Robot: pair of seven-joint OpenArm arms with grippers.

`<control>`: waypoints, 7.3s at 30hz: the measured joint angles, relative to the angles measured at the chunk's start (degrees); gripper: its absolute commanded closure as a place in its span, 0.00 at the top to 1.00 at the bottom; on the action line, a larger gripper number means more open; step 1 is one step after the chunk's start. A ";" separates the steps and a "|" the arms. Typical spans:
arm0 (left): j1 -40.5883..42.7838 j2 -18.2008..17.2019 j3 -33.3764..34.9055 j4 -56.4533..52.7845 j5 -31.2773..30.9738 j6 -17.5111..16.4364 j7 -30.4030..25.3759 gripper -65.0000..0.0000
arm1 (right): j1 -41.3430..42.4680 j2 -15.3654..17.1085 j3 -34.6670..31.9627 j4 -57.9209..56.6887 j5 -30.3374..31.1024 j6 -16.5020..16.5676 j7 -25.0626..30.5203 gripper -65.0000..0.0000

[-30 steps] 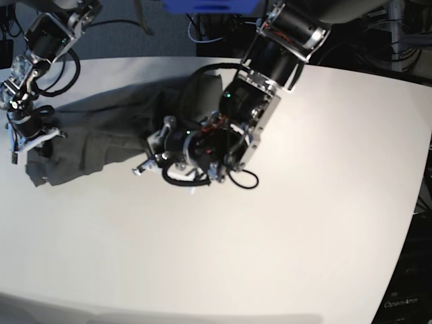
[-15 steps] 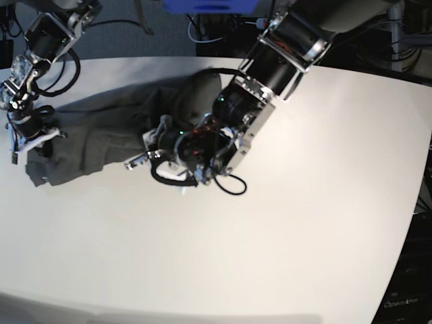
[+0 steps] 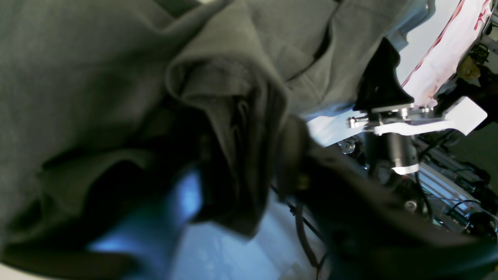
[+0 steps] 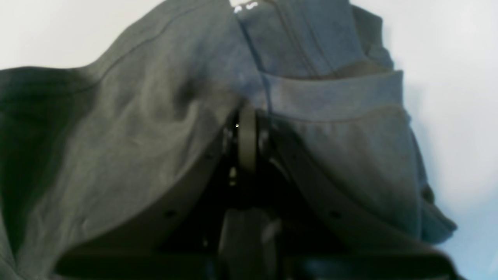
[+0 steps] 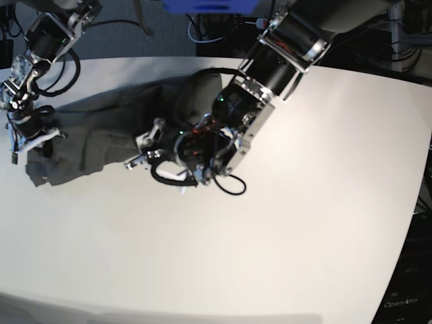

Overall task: Fold the T-shirt properly
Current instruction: 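Fold the strip end over toward the middle with the left gripper, then lower the folded end onto the strip with the left gripper, then press and adjust the folded end with the left gripper, then pinch the folded end with the left gripper and smooth it flat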

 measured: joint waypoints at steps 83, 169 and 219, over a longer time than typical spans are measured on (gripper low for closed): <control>-1.62 -14.69 2.27 5.14 -20.87 -0.26 1.20 0.10 | 0.02 -0.81 -2.51 0.04 0.00 0.00 1.66 0.01; -11.28 -14.47 2.78 -19.32 -3.39 -12.28 1.68 0.09 | 2.71 1.33 1.16 -1.11 -0.55 3.04 -3.85 0.01; -6.36 -24.22 -7.80 -1.99 -2.75 -7.28 5.25 0.09 | 4.59 3.65 1.38 -9.22 0.85 3.06 2.54 0.00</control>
